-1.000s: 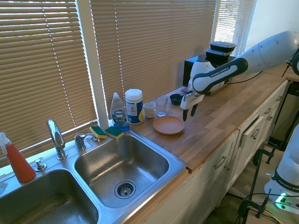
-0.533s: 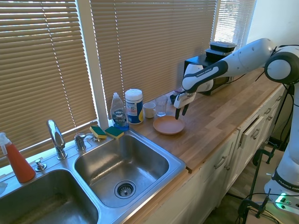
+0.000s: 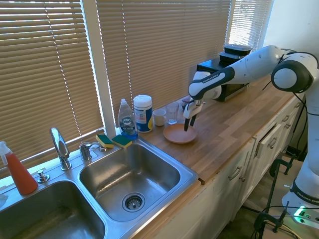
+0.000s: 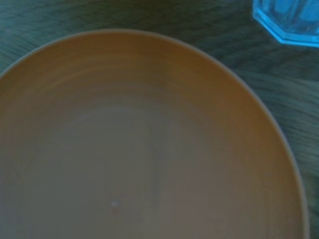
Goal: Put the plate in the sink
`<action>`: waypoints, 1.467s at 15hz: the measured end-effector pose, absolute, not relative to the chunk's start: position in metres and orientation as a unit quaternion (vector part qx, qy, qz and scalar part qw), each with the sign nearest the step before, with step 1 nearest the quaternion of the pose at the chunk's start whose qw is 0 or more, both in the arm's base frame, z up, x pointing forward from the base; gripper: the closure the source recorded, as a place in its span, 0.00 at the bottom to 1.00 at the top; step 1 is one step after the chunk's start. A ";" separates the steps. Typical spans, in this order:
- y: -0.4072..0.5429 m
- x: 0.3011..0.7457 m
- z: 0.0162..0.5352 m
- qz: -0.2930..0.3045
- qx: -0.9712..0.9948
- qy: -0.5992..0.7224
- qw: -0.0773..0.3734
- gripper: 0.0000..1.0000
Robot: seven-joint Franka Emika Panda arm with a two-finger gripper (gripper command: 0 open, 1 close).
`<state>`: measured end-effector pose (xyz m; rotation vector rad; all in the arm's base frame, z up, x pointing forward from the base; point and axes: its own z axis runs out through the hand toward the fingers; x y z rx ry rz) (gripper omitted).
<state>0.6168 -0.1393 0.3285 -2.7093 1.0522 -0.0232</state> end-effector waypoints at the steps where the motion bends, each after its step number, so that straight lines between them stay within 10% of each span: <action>1: -0.139 0.619 0.328 -0.003 -0.927 0.357 0.118 0.00; 2: -0.139 0.620 0.327 0.000 -0.927 0.355 0.118 1.00; 22: -0.162 0.625 0.307 0.013 -0.917 0.359 0.175 1.00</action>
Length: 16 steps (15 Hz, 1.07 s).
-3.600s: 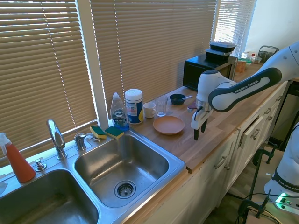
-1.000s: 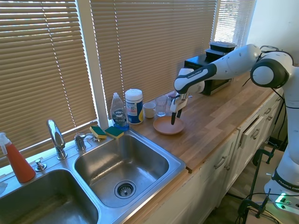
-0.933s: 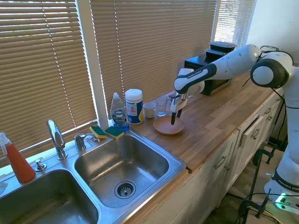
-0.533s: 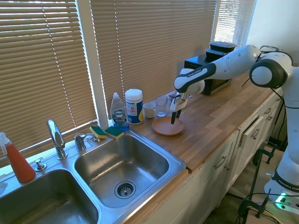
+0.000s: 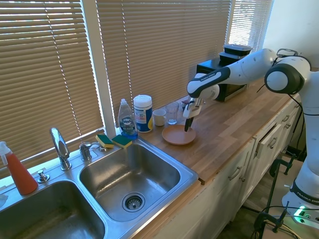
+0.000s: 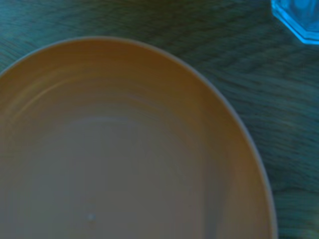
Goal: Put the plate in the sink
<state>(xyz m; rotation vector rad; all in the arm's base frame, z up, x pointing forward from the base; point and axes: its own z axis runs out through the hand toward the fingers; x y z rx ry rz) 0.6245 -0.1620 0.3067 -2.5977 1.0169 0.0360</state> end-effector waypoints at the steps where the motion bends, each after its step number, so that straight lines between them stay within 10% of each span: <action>1: -0.165 0.624 0.305 0.013 -0.916 0.359 0.179 1.00; 16: -0.160 0.613 0.293 0.093 -0.893 0.344 0.274 1.00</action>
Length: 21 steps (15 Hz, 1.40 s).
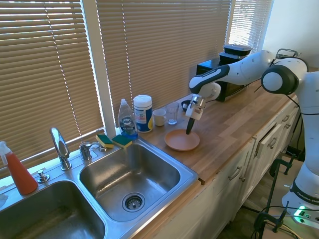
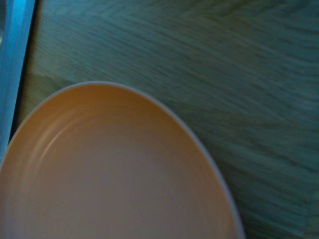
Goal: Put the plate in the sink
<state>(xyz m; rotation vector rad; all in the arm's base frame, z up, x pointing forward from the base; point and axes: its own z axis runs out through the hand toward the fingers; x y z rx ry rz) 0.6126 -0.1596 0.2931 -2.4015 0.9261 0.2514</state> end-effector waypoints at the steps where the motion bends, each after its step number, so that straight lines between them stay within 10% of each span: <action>1: -0.153 0.612 0.298 0.093 -0.893 0.343 0.277 1.00; 21: 0.141 0.622 0.386 0.058 -0.901 0.356 0.241 1.00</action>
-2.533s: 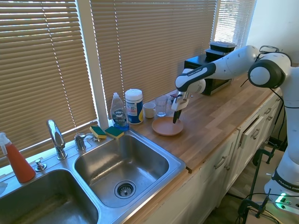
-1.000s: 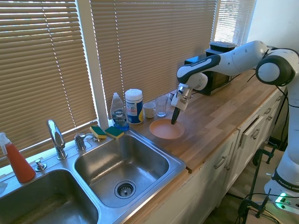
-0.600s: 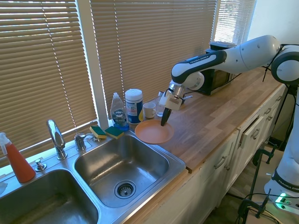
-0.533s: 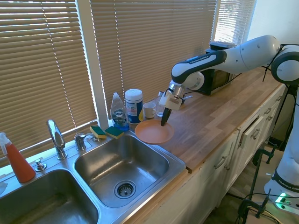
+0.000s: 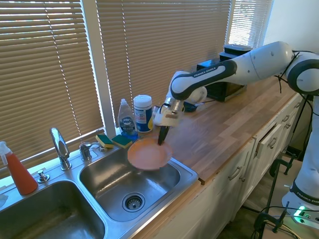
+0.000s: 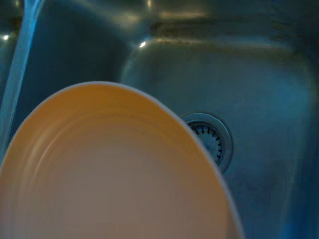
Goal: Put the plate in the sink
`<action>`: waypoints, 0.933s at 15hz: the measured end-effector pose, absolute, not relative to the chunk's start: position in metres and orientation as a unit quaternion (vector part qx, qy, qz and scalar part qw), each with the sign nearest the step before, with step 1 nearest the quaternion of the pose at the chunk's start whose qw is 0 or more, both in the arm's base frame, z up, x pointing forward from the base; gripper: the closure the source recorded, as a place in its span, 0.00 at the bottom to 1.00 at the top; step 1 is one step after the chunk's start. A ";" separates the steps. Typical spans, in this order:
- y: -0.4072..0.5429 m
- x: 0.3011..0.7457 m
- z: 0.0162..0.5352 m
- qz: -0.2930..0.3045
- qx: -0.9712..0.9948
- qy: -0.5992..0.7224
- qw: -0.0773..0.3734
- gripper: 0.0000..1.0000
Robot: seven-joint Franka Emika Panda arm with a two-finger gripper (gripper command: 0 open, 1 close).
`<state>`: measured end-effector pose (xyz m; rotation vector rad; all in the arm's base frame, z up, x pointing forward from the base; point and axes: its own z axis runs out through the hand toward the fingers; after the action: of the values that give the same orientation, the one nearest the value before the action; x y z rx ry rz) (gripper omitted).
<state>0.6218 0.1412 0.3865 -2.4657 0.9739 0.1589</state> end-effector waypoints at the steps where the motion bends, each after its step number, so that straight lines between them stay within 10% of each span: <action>1: 0.161 0.627 0.374 0.056 -0.906 0.358 0.221 1.00; 13: 0.263 0.688 0.258 0.059 -0.921 0.382 0.050 1.00; 14: 0.266 0.692 0.252 0.065 -0.921 0.382 0.045 0.00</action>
<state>0.6915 0.2662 0.2519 -2.8126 1.1677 0.1993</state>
